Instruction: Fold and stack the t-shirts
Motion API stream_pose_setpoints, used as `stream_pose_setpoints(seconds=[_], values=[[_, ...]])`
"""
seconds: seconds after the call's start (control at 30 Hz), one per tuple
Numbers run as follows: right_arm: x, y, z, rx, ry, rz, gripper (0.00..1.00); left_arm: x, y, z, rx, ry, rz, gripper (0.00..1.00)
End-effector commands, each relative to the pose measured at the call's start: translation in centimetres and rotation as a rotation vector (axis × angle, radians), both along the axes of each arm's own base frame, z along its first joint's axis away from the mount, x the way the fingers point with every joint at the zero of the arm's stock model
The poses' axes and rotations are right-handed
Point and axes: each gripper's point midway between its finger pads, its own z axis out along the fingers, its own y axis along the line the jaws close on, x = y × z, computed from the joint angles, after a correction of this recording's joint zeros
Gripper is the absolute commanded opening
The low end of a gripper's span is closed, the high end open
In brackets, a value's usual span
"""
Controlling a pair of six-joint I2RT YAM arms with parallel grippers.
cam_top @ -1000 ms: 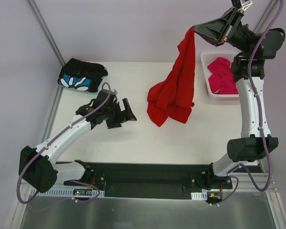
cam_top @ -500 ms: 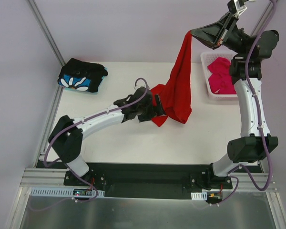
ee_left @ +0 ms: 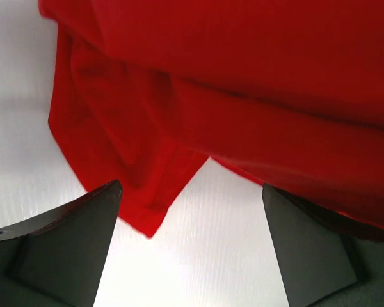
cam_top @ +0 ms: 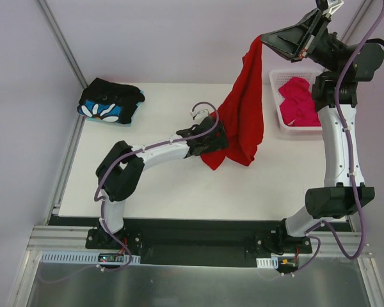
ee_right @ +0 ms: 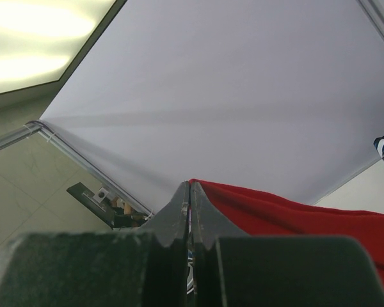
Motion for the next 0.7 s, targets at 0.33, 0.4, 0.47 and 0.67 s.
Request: stream_pose_setpoints(seconds=[0.33, 0.4, 0.47, 0.67], values=[[-6.9, -0.4, 3.5, 0.058, -0.191, 0.051, 0.01, 6.9, 1.5, 1.0, 0.166, -0.241, 0.200, 0.87], [-7.5, -0.4, 3.8, 0.062, -0.210, 0.054, 0.01, 7.1, 1.6, 0.5, 0.174, -0.247, 0.216, 0.66], [-7.8, -0.4, 4.1, 0.072, -0.204, 0.064, 0.01, 7.3, 1.5, -0.5, 0.171, -0.240, 0.237, 0.46], [-9.3, -0.3, 4.4, 0.083, -0.235, 0.091, 0.01, 7.3, 1.3, -2.3, 0.161, -0.208, 0.251, 0.00]])
